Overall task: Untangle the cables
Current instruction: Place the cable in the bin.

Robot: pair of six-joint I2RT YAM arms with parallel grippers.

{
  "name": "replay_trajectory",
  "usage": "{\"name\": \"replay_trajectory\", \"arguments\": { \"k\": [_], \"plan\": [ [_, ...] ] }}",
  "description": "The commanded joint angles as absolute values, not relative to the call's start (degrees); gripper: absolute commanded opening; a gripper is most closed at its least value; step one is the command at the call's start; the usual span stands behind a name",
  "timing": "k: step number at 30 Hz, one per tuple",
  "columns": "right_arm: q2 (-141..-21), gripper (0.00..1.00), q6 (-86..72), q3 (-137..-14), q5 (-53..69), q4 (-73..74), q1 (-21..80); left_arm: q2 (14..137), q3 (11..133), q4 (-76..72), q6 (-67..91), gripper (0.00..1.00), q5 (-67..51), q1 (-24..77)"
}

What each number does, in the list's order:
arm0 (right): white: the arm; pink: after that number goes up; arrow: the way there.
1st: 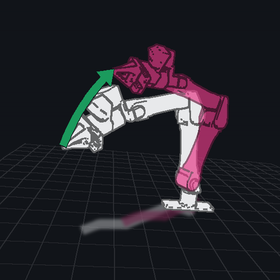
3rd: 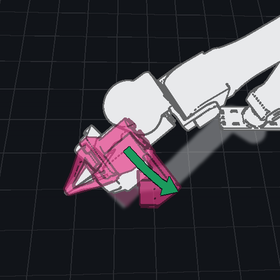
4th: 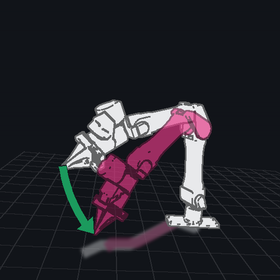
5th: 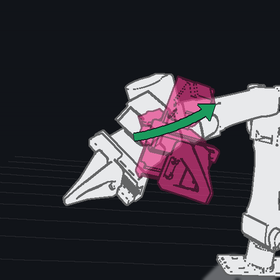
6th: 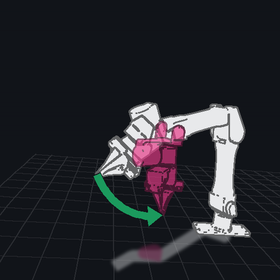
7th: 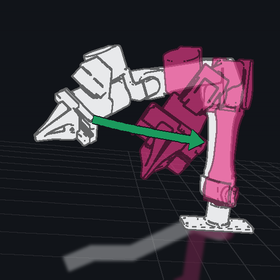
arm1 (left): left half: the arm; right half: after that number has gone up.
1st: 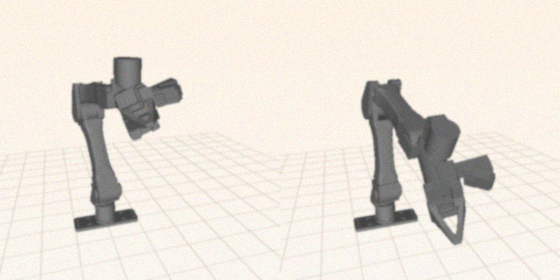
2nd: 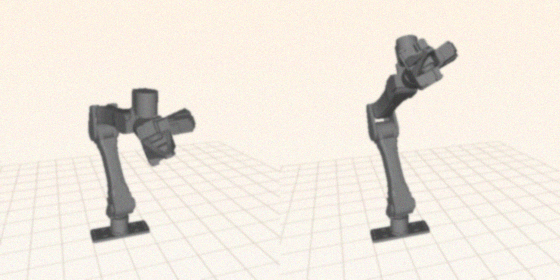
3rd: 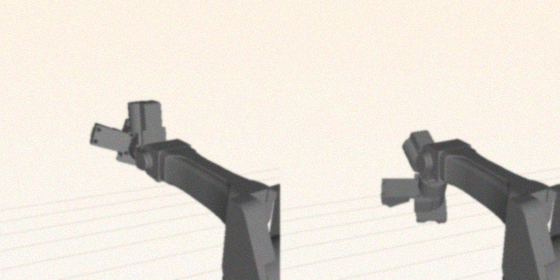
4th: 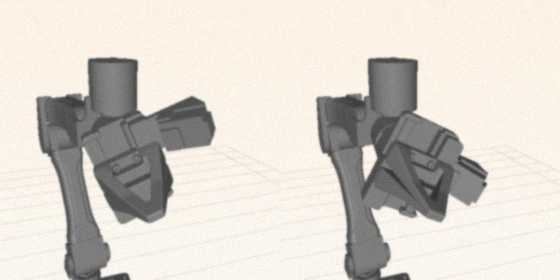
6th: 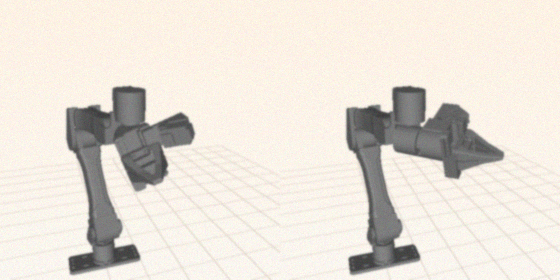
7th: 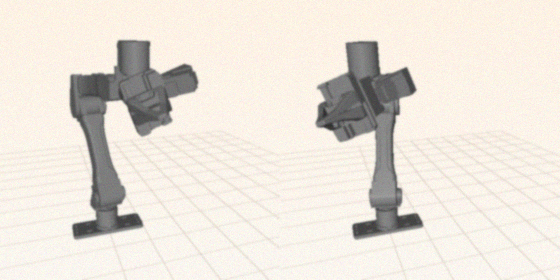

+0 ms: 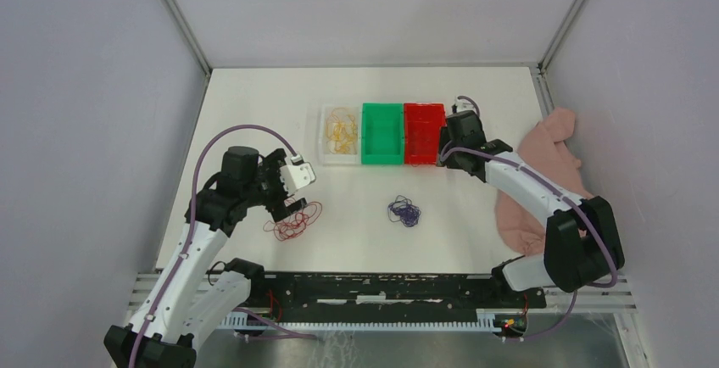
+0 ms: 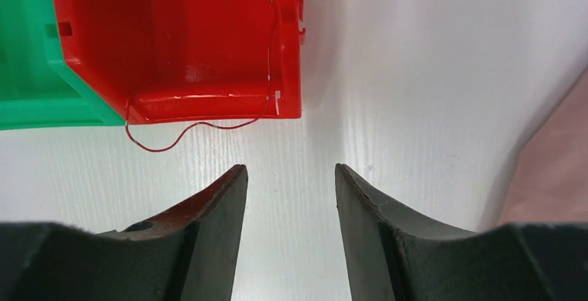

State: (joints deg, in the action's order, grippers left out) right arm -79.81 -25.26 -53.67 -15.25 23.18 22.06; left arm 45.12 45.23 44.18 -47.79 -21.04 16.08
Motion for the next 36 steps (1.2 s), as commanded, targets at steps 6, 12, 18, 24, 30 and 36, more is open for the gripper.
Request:
{"name": "replay_trajectory", "arguments": {
  "k": [6, 12, 18, 24, 30, 36],
  "plan": [
    [-87.21, 0.49, -33.08, -54.16, -9.08, 10.99, 21.86, 44.50, 45.38, 43.04, -46.01, 0.99, -21.62, 15.74],
    [-87.84, 0.47, -29.31, -51.56, 1.46, 1.85, 22.49, 44.78, 45.51, 43.31, -46.22, 1.00, -21.47, 15.73],
    [-89.28, 0.46, -14.83, -52.65, 6.59, 4.38, 22.85, 45.24, 45.44, 43.11, -46.25, 1.00, -21.63, 15.71],
    [-90.92, 0.43, -8.84, -53.07, 8.06, 4.38, 23.54, 45.38, 45.72, 43.07, -45.99, 0.99, -21.76, 15.65],
    [-92.61, 0.44, -5.96, -53.99, 6.10, 3.10, 26.17, 45.37, 45.81, 43.42, -46.23, 1.00, -21.62, 15.64],
    [-94.81, 0.45, -2.62, -55.92, 0.27, 4.07, 29.38, 45.33, 45.87, 43.44, -46.14, 1.00, -21.62, 15.64]
  ]
}}
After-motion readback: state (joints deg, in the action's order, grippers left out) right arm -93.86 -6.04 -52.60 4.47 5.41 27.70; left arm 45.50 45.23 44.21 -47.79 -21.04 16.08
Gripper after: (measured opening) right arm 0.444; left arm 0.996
